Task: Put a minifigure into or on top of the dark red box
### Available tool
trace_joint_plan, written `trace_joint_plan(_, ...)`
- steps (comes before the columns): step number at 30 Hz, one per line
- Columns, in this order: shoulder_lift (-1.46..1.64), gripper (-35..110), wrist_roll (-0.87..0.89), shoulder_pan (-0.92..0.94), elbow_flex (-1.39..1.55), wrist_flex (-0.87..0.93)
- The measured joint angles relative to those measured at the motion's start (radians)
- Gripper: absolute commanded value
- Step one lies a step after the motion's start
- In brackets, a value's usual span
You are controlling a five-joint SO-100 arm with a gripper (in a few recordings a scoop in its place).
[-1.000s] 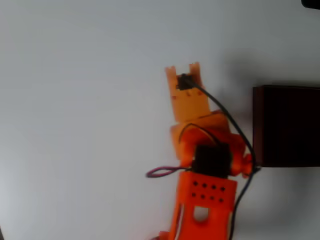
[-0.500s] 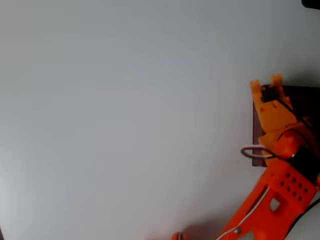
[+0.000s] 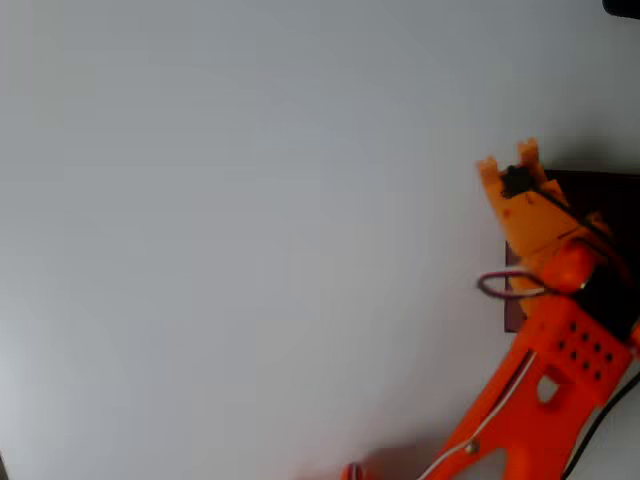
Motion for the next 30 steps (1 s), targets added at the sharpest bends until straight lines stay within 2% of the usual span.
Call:
trace_joint_plan(4, 0.367, 9, -0.129, -0.156, 0.278, -0.026)
trace_joint_plan(7, 0.676, 0, -0.253, -0.337, 0.457, -0.032)
trace_joint_plan(9, 0.873, 0, -0.328, -0.480, 0.541, -0.008)
trace_joint_plan(14, 1.275, 0, -0.396, -0.865, 0.770, 0.017)
trace_joint_plan(18, 1.568, 0, -0.430, -1.103, 1.012, 0.017)
trace_joint_plan(22, 1.766, 0, -0.466, -1.224, 1.183, 0.046)
trace_joint_plan(25, 1.802, 0, -0.465, -1.266, 1.233, 0.078)
trace_joint_plan(30, 1.810, 0, -0.433, -1.285, 1.328, 0.034)
